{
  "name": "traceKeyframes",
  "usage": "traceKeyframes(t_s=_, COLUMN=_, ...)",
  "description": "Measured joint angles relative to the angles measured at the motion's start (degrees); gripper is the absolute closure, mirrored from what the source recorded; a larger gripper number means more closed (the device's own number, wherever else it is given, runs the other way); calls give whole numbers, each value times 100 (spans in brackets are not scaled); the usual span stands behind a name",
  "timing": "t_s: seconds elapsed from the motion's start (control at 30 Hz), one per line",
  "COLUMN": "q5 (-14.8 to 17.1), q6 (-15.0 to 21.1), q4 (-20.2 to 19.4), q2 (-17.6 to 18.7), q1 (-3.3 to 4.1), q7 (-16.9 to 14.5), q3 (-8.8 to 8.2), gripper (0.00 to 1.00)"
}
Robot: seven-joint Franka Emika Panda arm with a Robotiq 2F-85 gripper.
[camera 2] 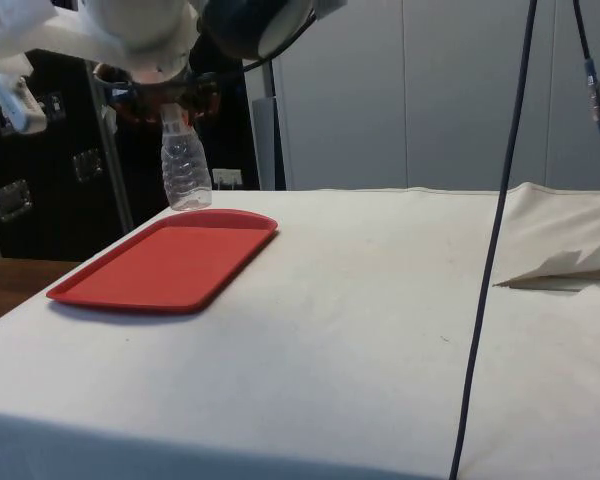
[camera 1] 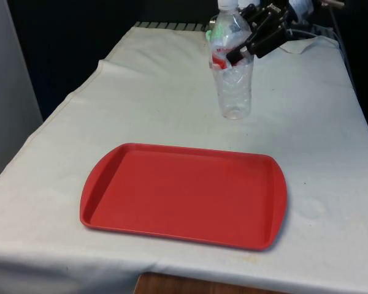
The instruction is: Place the bottle upright on the tray.
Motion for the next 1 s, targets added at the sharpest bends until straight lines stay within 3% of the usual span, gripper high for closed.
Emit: traceKeyframes(t_s=1.0, q5=-819, q6=-1129, q4=636, q2=756, q1=29, q7=29, q3=17, gripper=66)
